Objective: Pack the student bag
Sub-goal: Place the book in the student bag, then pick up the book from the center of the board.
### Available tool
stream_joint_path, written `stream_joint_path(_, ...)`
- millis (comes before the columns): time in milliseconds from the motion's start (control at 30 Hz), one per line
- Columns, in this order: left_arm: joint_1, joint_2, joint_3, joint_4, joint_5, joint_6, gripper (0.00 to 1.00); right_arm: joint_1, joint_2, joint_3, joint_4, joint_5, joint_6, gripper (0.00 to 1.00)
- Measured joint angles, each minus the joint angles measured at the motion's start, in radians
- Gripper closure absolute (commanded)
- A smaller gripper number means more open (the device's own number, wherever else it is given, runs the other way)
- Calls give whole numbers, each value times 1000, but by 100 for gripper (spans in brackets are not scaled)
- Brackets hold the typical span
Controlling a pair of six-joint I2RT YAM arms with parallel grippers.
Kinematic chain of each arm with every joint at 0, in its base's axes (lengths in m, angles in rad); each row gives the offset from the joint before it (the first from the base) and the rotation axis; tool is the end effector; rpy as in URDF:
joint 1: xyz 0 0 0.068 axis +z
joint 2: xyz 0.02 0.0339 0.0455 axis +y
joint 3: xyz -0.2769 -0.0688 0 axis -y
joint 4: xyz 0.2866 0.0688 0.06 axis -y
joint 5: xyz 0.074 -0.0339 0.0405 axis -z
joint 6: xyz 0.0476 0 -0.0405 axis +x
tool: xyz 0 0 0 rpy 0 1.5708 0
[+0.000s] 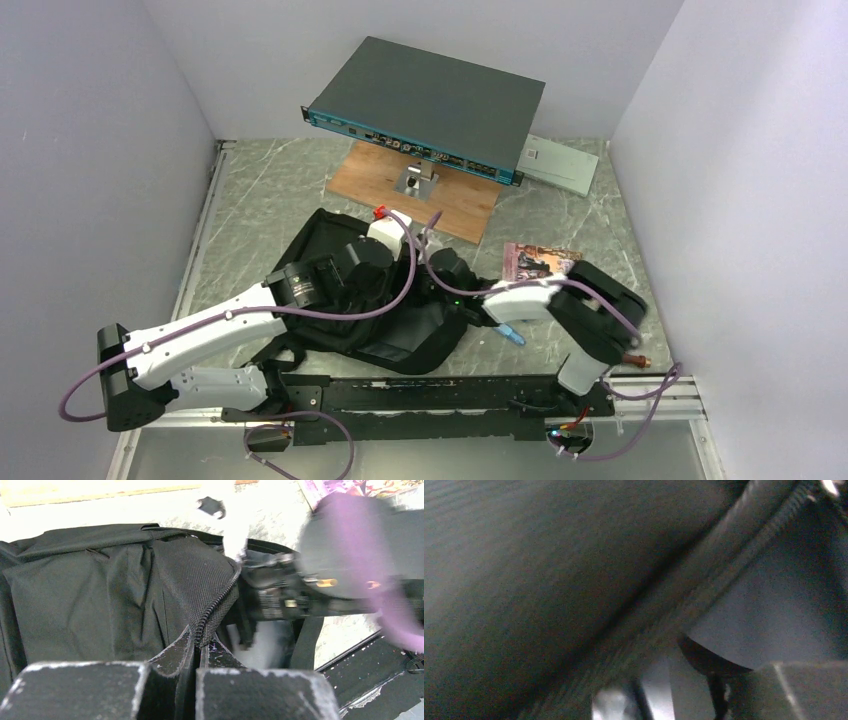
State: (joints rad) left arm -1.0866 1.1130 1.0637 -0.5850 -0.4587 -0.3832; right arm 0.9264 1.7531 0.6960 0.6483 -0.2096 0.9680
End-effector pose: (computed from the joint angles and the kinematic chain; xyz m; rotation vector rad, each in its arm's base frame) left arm 0.1494 -0.2387 0.3385 0.4993 2.0931 -0.3546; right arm 0.2167 0.3049 0.1178 -0.1093 2.2688 1.3470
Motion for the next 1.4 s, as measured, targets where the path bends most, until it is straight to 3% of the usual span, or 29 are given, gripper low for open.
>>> stream_joint_path(200, 0, 1, -21, 9, -9, -5, 100, 1, -433, -119, -301, 92, -146, 22)
stream_joint_path(367, 4, 27, -48, 31, -14, -15, 100, 0, -763, -169, -607, 228, -235, 18)
stream_joint_path(533, 7, 55, -95, 69, -11, -39, 100, -74, -953, -145, -866, 372, -288, 14)
stream_joint_path(600, 7, 64, -104, 72, -6, -50, 100, -172, -985, -137, -931, 405, -297, 13)
stream_joint_path(767, 8, 72, -117, 93, 27, -57, 98, -573, -1004, -136, -986, 386, -326, 12)
stream_joint_path(967, 8, 95, -128, 139, 101, -56, 90, -955, -744, -84, -899, 207, -348, 8)
stream_joint_path(1067, 8, 112, -128, 153, 138, -56, 66, -1061, -613, -50, -864, 173, -347, 7)
stream_joint_path(1133, 9, 115, -128, 163, 170, -50, 42, -1107, -570, -35, -859, 173, -348, 7)
stream_joint_path(1200, 10, 114, -128, 176, 203, -44, 25, -1164, -525, -17, -853, 174, -360, 7)
stream_joint_path(1300, 10, 110, -128, 207, 261, -36, 15, -1236, -470, -2, -847, 192, -386, 7)
stream_joint_path(1400, 10, 108, -122, 253, 319, -21, 13, -1275, -434, 4, -849, 210, -413, 8)
